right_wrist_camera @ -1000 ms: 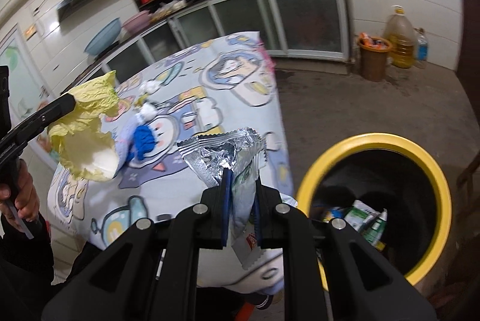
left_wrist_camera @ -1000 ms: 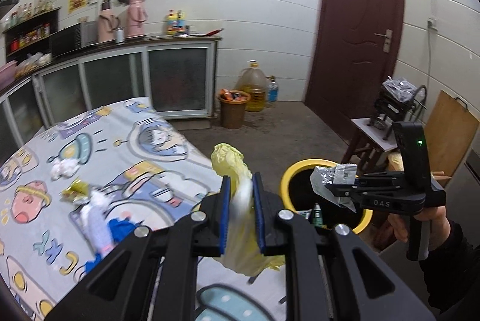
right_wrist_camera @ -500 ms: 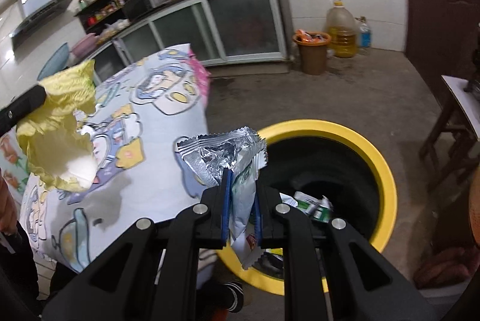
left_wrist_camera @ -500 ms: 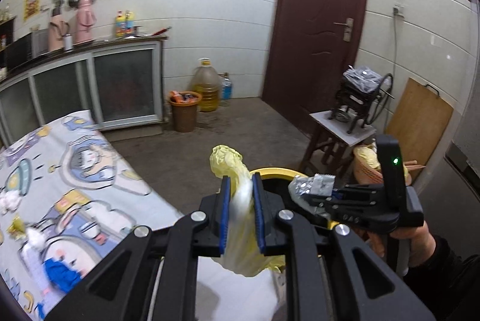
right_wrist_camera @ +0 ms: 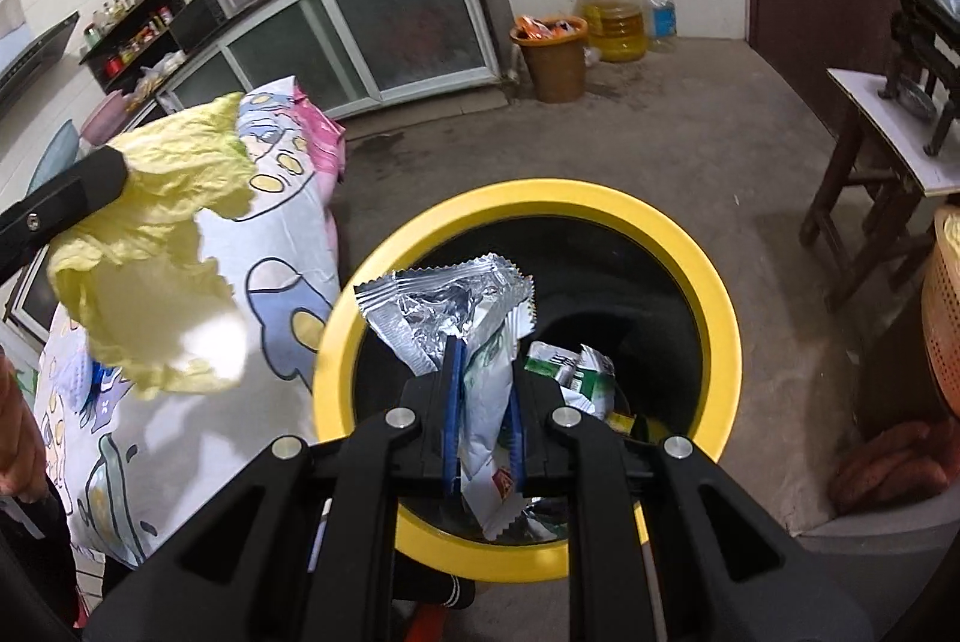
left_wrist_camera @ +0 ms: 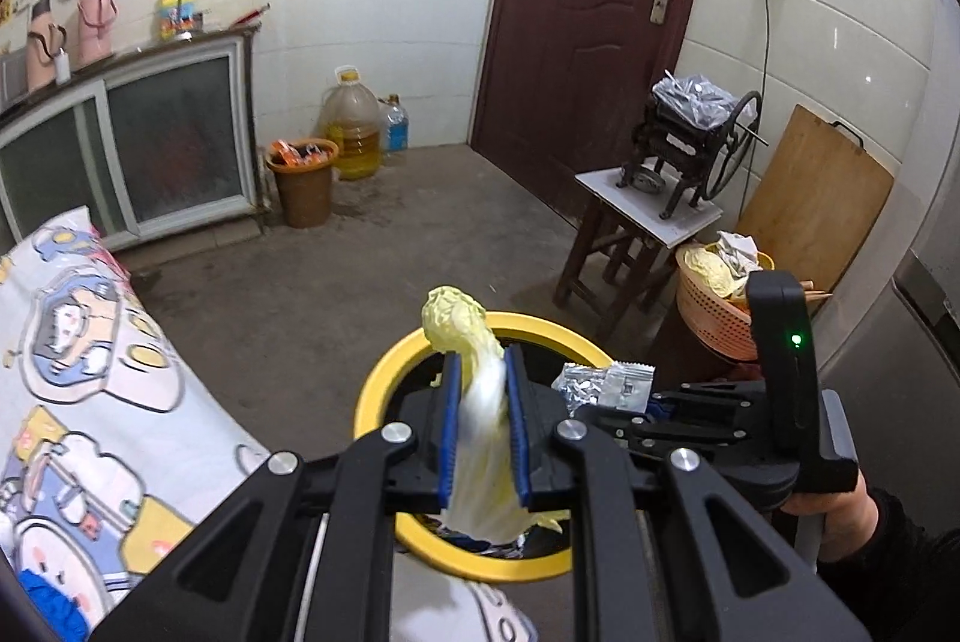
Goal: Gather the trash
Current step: 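Open both tools over the bin to drop the bag and wrapper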
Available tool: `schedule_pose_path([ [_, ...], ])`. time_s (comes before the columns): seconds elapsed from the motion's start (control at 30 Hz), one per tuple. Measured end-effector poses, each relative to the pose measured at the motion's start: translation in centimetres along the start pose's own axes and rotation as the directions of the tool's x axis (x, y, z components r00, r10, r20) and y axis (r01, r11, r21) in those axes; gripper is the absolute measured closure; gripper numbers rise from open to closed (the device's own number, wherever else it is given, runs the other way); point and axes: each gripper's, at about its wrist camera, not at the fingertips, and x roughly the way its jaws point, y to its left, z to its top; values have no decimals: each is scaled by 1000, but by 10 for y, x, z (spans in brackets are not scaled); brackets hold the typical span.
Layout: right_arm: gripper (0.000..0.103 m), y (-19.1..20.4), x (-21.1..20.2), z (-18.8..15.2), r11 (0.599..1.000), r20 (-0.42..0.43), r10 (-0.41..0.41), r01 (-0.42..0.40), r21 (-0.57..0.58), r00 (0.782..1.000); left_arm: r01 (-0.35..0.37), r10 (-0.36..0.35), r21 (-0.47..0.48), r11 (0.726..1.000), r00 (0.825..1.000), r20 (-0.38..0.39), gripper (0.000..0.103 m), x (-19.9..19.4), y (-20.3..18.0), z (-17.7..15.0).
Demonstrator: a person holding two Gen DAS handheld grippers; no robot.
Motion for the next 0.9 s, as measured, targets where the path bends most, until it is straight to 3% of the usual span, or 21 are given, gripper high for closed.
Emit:
schedule_pose_path([
  [0.1,88,-7,5,1,1000,-25,-13,14,20,1000,6,-6,-2,1000,1000,-19,85,19,-1,-1],
  [0.17,78,-12,8,2,999,-35,-37,38,32,999,8,-8,-17,1000,1000,-9,54,26,2,-2],
  [0.2,59,-15,8,1,998,-36,-50,52,43,998,0,0,-31,1000,1000,8,28,26,4,-2],
  [0.23,44,-20,7,1,997,-30,-55,57,60,998,-4,5,-39,999,1000,23,23,26,5,-2],
  [0.4,49,-29,1,-4,991,-22,-114,116,64,993,-6,9,-80,997,999,38,22,17,20,-6],
  [0.57,51,-26,-4,-8,992,-8,-103,103,71,995,-51,60,-110,993,995,75,22,-21,46,-25],
  [0.77,52,24,-9,1,999,34,1,1,-41,999,-148,167,-143,979,977,129,17,-106,89,-69],
  [0.9,52,68,-10,8,985,34,127,-122,-125,991,-282,306,-177,943,943,131,17,-172,121,-115],
])
